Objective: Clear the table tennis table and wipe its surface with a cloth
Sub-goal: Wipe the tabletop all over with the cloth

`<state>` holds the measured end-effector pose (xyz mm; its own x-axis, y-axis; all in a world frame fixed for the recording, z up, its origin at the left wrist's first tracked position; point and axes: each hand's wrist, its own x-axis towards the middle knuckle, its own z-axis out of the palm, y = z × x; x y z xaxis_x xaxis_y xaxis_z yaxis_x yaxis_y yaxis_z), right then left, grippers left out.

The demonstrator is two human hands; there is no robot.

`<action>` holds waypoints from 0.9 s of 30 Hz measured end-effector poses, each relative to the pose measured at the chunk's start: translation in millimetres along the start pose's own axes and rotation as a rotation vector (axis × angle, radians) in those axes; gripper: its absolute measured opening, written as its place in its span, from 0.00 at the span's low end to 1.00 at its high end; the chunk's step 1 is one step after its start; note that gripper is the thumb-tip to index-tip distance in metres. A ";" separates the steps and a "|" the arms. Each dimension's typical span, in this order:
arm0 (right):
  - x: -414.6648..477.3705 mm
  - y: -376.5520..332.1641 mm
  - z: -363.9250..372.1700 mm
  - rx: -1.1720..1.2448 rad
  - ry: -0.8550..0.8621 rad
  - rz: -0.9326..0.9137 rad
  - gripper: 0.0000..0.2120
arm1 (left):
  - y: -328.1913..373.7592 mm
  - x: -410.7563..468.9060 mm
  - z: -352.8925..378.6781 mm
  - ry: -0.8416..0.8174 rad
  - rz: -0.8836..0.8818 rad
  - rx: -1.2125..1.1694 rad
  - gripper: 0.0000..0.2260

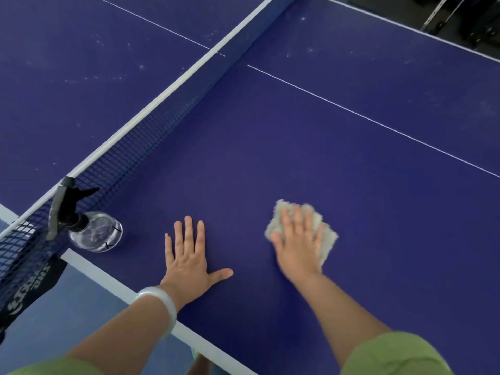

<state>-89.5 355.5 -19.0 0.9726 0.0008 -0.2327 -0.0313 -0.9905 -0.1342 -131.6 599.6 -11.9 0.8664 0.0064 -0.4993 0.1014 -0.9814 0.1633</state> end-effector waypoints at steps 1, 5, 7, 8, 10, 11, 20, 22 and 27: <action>-17.8 -8.8 6.8 -0.055 -0.002 -0.155 0.30 | 0.7 -0.5 -0.8 -0.010 -0.001 -0.004 0.56; -35.4 38.1 2.2 -0.145 -0.018 -0.422 0.29 | 0.2 -1.3 -3.2 -0.020 0.004 -0.012 0.56; -27.7 81.9 -8.5 -0.104 -0.035 -0.165 0.29 | 1.2 -1.1 -3.3 -0.022 0.001 -0.008 0.56; -25.2 99.2 -13.9 -0.052 -0.028 0.009 0.29 | 2.3 -1.1 -2.9 -0.021 -0.001 -0.006 0.56; -24.5 106.4 -15.9 0.006 0.017 0.257 0.29 | 2.5 -0.1 -2.6 -0.010 -0.004 -0.005 0.56; -25.9 95.8 -13.1 0.013 0.030 0.314 0.29 | 2.3 -0.1 -2.6 -0.011 -0.007 -0.002 0.56; -73.9 21.3 18.7 -0.135 0.026 -0.437 0.29 | 5.5 -2.6 -9.2 -0.041 -0.045 0.066 0.54; -61.4 59.4 12.8 -0.139 0.044 -0.317 0.29 | 7.5 -3.5 -10.8 -0.050 -0.054 0.076 0.55; -50.2 121.7 -3.9 0.072 0.080 0.320 0.30 | 11.8 -4.4 -11.8 -0.054 -0.069 0.092 0.56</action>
<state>-141.2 234.4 -19.9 0.9257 -0.3220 -0.1983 -0.3512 -0.9265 -0.1350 -128.4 590.3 2.3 0.8309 0.0670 -0.5524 0.1129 -0.9924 0.0494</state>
